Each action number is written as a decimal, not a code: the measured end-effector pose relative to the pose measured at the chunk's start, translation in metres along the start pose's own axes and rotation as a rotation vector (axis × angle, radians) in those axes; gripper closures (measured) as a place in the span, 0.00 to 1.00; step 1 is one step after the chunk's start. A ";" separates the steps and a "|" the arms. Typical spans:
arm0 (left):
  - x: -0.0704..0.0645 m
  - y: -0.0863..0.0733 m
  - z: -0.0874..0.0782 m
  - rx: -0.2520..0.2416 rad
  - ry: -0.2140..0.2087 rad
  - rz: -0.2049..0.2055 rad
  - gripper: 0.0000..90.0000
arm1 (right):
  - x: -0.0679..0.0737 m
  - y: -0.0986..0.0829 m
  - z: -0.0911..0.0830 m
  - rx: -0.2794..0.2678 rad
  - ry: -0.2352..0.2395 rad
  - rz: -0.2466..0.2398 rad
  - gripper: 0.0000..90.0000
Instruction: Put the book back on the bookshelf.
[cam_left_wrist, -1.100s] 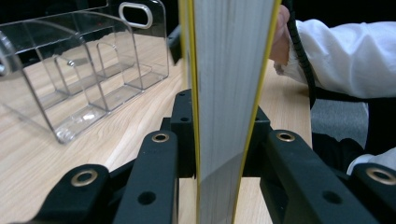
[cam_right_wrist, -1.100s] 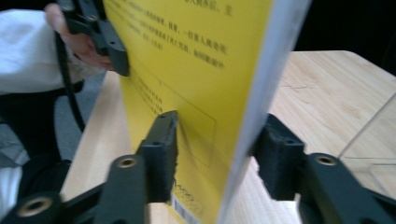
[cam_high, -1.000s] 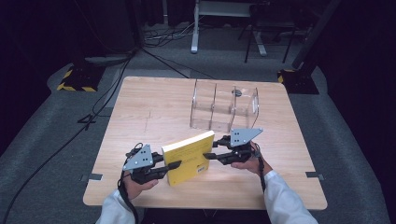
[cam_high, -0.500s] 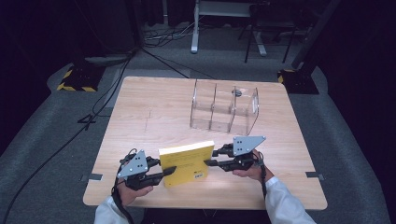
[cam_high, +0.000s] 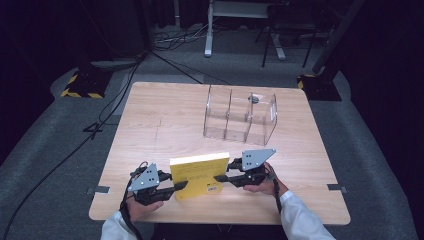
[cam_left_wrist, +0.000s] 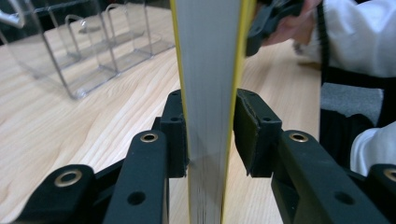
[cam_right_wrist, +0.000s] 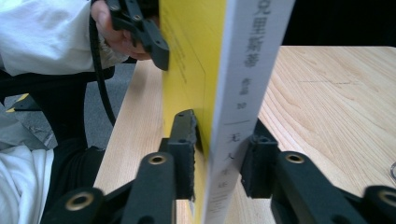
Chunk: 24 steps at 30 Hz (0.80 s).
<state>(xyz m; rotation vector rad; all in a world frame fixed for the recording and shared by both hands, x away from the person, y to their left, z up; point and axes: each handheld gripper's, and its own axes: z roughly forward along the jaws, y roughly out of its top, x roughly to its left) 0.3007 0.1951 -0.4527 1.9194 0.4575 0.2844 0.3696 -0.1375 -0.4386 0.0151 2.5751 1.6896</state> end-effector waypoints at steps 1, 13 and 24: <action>0.001 -0.001 0.000 0.000 -0.002 -0.005 0.73 | 0.001 0.000 0.000 -0.002 0.002 -0.004 0.82; -0.003 0.013 0.031 0.022 -0.052 0.028 0.73 | 0.023 -0.010 -0.034 0.015 -0.083 -0.056 0.85; -0.013 0.041 0.090 0.043 -0.203 0.119 0.82 | 0.023 -0.036 -0.092 -0.026 -0.097 0.011 0.75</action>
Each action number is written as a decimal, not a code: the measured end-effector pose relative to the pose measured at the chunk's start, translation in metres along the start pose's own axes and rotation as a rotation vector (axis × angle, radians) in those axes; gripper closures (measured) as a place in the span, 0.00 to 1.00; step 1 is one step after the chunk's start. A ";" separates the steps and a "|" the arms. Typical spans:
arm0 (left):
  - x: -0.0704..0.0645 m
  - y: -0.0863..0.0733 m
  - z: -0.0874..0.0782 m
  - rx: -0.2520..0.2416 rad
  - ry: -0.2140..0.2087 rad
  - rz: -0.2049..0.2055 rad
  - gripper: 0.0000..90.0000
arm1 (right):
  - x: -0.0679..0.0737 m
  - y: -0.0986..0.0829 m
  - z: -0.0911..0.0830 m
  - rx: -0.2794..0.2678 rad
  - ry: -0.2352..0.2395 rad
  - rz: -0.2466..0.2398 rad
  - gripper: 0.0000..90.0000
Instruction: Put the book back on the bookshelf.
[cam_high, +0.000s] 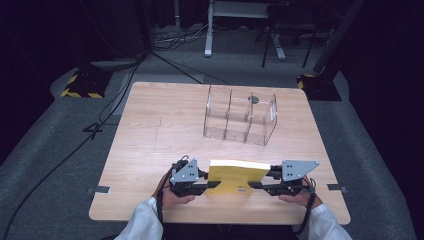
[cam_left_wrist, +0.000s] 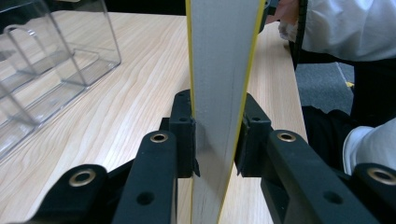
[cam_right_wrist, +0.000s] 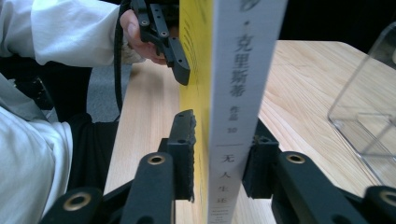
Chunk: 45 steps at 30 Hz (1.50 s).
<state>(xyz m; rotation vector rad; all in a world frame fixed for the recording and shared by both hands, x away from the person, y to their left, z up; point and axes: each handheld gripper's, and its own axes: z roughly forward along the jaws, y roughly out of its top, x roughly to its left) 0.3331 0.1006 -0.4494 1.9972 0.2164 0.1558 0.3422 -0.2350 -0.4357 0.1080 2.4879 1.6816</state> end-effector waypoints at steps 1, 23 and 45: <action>0.001 0.001 0.002 -0.003 -0.006 0.004 0.82 | -0.001 -0.002 -0.002 -0.003 0.001 0.009 0.74; 0.007 -0.002 0.004 -0.019 -0.007 -0.019 0.80 | -0.010 -0.013 0.027 -0.021 0.015 0.074 0.82; 0.010 -0.024 -0.027 0.123 0.201 -0.088 0.58 | -0.009 -0.010 0.012 -0.021 -0.171 0.100 0.85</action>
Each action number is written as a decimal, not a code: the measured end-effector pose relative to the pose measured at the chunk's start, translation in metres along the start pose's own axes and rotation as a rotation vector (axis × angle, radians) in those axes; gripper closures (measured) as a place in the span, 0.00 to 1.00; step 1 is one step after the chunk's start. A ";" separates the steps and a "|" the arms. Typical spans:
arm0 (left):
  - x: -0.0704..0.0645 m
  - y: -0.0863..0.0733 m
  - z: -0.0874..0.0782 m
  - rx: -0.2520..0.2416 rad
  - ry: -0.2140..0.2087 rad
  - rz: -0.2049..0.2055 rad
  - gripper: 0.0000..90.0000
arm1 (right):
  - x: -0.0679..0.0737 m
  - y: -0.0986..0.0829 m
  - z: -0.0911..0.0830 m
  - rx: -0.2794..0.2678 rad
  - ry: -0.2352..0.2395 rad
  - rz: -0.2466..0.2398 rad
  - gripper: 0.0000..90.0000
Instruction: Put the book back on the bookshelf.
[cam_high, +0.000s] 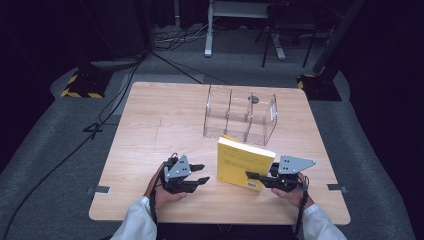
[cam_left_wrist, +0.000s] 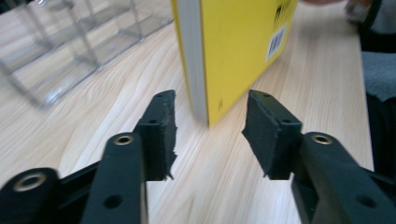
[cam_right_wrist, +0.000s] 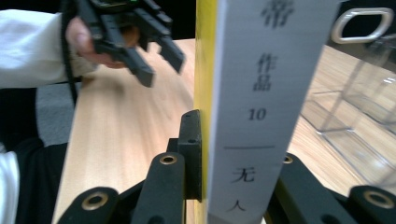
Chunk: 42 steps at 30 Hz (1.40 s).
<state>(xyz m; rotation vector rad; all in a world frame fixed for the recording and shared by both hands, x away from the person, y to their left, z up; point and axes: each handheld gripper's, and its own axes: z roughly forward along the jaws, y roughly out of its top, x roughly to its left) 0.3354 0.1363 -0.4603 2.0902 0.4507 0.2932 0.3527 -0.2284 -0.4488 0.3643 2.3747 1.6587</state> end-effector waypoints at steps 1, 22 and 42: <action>0.000 -0.004 -0.004 0.026 0.015 -0.015 0.55 | -0.001 0.000 -0.001 -0.002 -0.014 0.003 0.85; 0.016 -0.069 -0.044 0.254 0.241 -0.237 0.21 | -0.012 -0.002 -0.018 0.000 -0.186 0.055 0.85; 0.016 -0.078 -0.041 0.253 0.247 -0.269 0.17 | -0.028 0.006 -0.054 -0.054 -0.389 0.095 0.85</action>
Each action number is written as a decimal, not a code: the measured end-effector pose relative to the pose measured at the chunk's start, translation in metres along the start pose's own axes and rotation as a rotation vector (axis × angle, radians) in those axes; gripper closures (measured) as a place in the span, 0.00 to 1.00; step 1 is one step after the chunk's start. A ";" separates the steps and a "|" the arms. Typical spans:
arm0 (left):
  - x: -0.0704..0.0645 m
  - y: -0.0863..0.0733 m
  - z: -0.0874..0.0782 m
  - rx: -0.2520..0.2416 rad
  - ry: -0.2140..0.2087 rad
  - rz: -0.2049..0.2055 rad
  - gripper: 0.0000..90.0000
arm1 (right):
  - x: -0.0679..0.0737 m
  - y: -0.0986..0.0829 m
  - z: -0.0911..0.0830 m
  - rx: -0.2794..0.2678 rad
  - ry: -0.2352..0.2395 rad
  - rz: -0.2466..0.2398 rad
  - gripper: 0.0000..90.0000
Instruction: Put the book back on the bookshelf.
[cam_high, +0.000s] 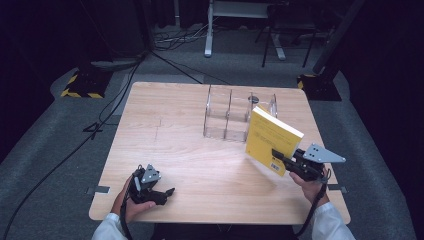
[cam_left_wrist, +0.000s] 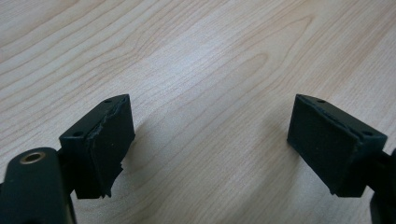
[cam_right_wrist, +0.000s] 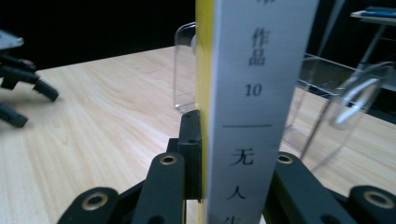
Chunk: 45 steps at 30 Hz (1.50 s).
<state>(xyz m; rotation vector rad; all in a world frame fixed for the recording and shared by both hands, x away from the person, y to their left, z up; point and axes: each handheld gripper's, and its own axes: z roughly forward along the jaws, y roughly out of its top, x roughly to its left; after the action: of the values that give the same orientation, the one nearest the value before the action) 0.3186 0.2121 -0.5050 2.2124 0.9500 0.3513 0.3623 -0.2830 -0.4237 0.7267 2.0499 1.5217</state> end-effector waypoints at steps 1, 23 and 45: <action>0.000 0.000 0.000 0.001 0.001 0.003 0.17 | -0.002 0.001 -0.002 -0.003 -0.019 0.001 0.85; 0.001 0.001 0.001 0.001 0.008 0.010 0.17 | -0.022 0.044 0.017 -0.021 -0.223 0.006 0.85; -0.001 0.001 0.001 -0.004 0.004 0.003 0.18 | -0.042 0.060 0.085 0.064 -0.390 0.031 0.85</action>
<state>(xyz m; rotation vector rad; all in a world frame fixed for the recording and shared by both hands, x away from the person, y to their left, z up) 0.3192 0.2109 -0.5050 2.2105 0.9469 0.3588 0.4570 -0.2363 -0.3853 0.9971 1.8046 1.2185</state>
